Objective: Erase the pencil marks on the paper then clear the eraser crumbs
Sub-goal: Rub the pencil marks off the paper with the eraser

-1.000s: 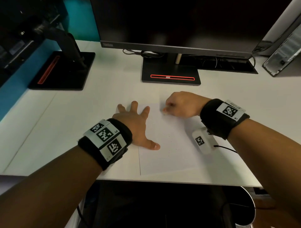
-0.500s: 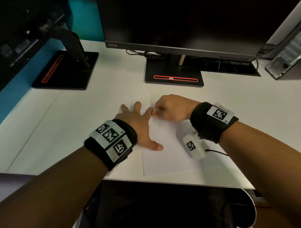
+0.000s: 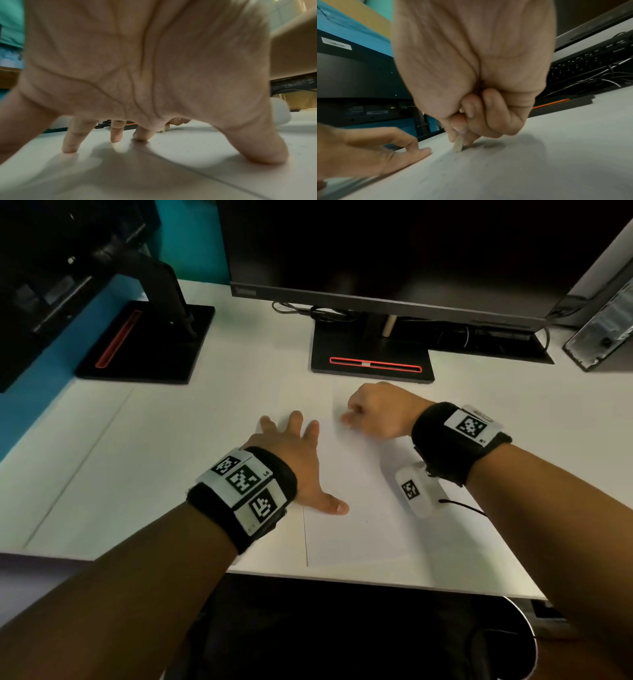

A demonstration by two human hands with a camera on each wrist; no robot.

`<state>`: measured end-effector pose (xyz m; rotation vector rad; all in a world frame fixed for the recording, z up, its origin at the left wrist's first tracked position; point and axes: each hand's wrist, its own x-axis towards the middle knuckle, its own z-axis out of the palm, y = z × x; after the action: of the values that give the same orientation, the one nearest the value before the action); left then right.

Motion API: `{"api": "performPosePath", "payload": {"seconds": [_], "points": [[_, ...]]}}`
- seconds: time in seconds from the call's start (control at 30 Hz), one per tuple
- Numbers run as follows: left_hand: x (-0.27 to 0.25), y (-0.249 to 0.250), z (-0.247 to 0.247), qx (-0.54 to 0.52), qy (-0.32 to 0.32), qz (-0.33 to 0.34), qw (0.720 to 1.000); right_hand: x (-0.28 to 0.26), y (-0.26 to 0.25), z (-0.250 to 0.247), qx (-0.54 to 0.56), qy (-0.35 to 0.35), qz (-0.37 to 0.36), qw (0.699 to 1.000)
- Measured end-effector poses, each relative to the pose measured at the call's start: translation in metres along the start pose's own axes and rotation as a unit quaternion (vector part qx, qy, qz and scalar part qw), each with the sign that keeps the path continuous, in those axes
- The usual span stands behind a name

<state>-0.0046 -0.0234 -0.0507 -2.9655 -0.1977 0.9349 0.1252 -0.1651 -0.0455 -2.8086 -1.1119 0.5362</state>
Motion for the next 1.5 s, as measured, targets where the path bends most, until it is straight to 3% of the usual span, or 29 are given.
{"api": "performPosePath", "payload": {"seconds": [0.2,0.37,0.5,0.63,0.83,0.93,1.1,1.3,1.4,1.5], "points": [[0.001,0.0,-0.003,-0.004,-0.011,-0.003,1.0,-0.014,0.018,-0.004,0.001,0.005,0.045,0.999],[0.003,0.001,-0.001,0.003,-0.006,0.001,1.0,-0.013,-0.004,0.012,0.02,-0.007,-0.008,1.0],[-0.001,0.0,-0.001,0.003,-0.004,-0.002,1.0,-0.012,0.004,-0.004,-0.006,-0.007,0.048,0.999],[0.001,0.001,-0.001,0.005,-0.003,-0.003,1.0,-0.015,-0.002,0.003,-0.005,-0.016,0.011,1.0],[-0.002,0.003,-0.003,0.001,-0.01,-0.009,1.0,-0.015,0.001,-0.006,-0.021,-0.007,0.046,0.999],[-0.001,0.002,-0.002,0.001,-0.008,-0.007,1.0,-0.019,-0.002,0.007,0.033,-0.02,0.026,0.999],[-0.004,0.001,-0.005,-0.006,-0.013,-0.004,1.0,-0.044,0.026,-0.004,0.111,0.001,0.112,0.988],[-0.001,0.001,-0.018,-0.034,-0.005,-0.002,0.999,-0.106,0.074,0.018,0.402,0.032,0.173,0.899],[0.005,0.001,-0.029,-0.061,0.047,0.009,0.997,-0.129,0.083,0.019,0.492,0.048,0.189,0.849],[0.017,0.002,-0.027,-0.061,0.103,0.023,0.993,-0.139,0.083,0.025,0.528,0.045,0.194,0.825]]}}
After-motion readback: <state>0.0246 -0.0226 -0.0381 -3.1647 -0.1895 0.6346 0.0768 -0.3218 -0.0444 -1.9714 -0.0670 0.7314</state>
